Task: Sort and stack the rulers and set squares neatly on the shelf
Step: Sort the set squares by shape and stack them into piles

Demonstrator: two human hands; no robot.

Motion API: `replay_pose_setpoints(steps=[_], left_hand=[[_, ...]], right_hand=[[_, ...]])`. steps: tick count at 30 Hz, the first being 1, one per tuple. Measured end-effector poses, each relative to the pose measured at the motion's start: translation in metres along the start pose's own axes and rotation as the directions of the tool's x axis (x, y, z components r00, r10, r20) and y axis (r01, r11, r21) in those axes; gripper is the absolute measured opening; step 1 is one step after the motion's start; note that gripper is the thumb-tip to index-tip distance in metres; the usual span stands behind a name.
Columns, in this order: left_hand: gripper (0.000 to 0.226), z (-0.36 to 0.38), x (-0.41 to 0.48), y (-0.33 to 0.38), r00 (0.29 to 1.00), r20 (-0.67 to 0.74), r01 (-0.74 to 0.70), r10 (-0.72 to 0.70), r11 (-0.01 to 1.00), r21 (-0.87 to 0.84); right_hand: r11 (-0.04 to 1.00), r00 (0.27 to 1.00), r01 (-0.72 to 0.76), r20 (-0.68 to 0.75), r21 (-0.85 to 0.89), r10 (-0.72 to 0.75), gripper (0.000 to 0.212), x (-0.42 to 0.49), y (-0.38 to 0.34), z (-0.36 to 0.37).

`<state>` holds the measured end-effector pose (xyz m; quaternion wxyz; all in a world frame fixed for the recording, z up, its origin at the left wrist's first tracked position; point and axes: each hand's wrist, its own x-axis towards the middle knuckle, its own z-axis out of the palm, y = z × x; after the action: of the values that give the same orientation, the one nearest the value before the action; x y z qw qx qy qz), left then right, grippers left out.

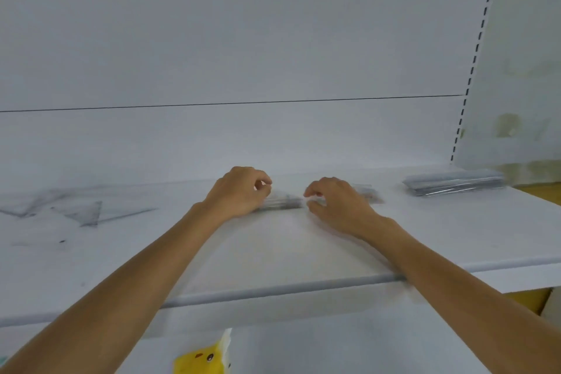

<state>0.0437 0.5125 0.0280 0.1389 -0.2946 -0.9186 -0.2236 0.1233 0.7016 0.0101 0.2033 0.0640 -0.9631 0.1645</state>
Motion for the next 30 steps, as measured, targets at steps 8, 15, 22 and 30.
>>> replay_pose_setpoints(steps=[8,15,22,30], left_hand=[[0.017,-0.087,-0.097,-0.146,0.961,-0.097,0.262,-0.26,0.965,0.002],[0.015,-0.154,-0.149,-0.263,0.939,-0.106,0.335,-0.327,0.94,0.071],[0.029,-0.185,-0.159,-0.349,0.943,-0.095,0.328,-0.32,0.94,0.089],[0.049,-0.191,-0.152,-0.386,0.931,0.092,0.346,-0.354,0.933,0.097]], right_hand=[[0.964,0.958,0.256,-0.112,-0.077,-0.263,0.026,0.081,-0.129,0.066],[0.966,0.966,0.259,0.032,-0.018,-0.258,0.026,0.131,-0.236,0.112],[0.997,0.975,0.058,0.21,0.049,-0.067,0.034,0.155,-0.293,0.155],[0.998,0.961,-0.059,0.268,-0.026,0.064,0.051,0.153,-0.319,0.177]])
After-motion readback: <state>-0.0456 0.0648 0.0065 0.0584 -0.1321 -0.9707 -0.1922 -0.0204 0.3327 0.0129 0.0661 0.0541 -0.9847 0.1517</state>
